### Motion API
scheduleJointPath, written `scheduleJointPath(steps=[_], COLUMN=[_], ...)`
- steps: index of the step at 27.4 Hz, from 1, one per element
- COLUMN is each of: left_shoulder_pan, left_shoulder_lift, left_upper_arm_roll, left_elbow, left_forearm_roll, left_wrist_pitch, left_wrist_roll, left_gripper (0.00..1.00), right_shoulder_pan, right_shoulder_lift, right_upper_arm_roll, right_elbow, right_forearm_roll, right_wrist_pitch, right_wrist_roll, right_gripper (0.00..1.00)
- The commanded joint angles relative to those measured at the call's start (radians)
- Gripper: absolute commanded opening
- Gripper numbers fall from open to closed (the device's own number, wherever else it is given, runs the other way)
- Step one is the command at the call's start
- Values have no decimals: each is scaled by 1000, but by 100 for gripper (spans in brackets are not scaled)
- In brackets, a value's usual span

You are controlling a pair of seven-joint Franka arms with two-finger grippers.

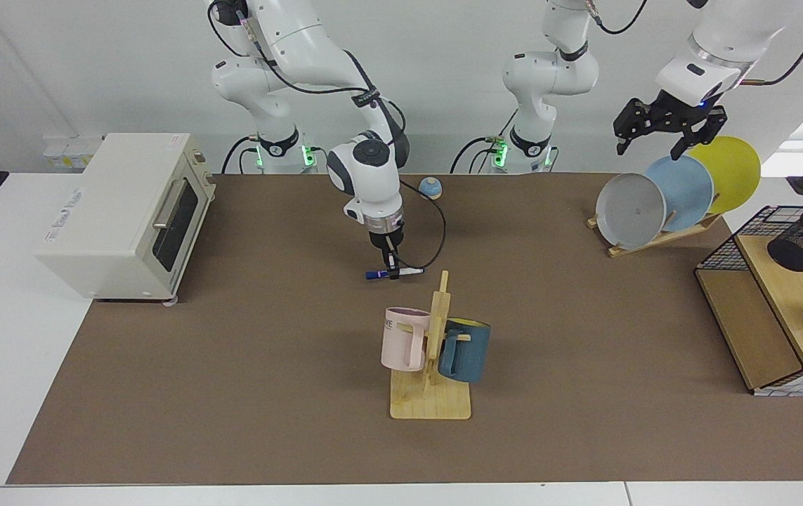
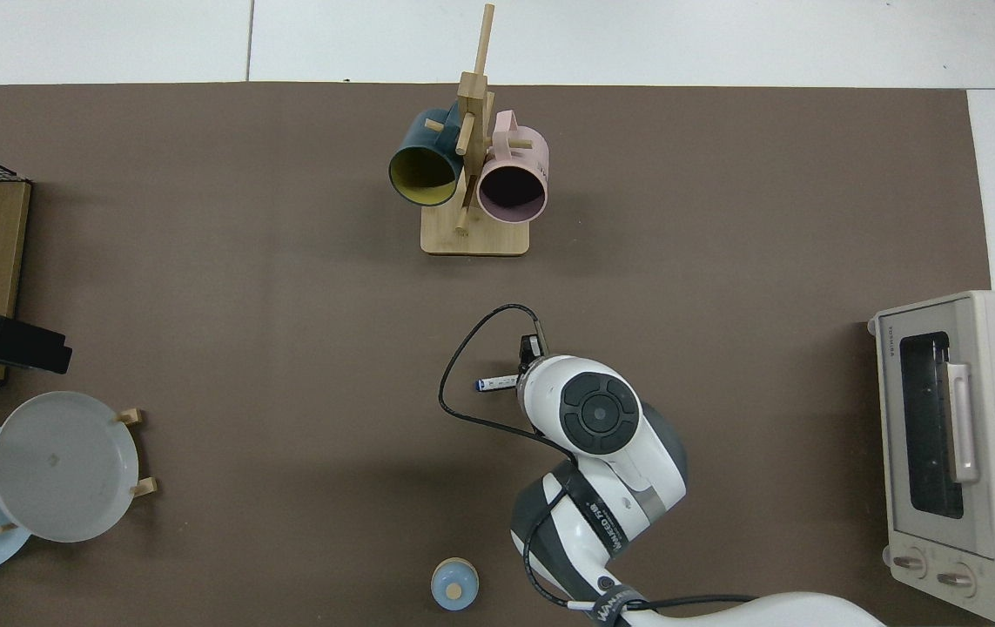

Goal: Put markers into pen holder
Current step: 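Carry the marker to the middle while the left gripper reaches toward it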

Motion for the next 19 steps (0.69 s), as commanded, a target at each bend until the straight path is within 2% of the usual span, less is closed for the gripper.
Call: scheduleJointPath(steps=[1, 9, 19], left_shoulder_pan=[3, 4, -11], left_shoulder_lift=[-26, -26, -26], left_upper_arm_roll=[-8, -5, -16], left_elbow=[-28, -30, -28], left_forearm_roll=[-6, -8, -9], left_wrist_pitch=[0, 2, -6], left_wrist_roll=[-8, 7, -2], left_gripper=[100, 100, 100], right_shoulder_pan=[18, 8, -41], right_shoulder_lift=[8, -38, -196], right_upper_arm_roll=[-5, -3, 3], right_elbow=[31, 38, 37], right_forearm_roll=[-42, -56, -35], right_wrist_pitch=[-81, -146, -302], right_wrist_roll=[46, 41, -10], right_gripper=[0, 0, 0])
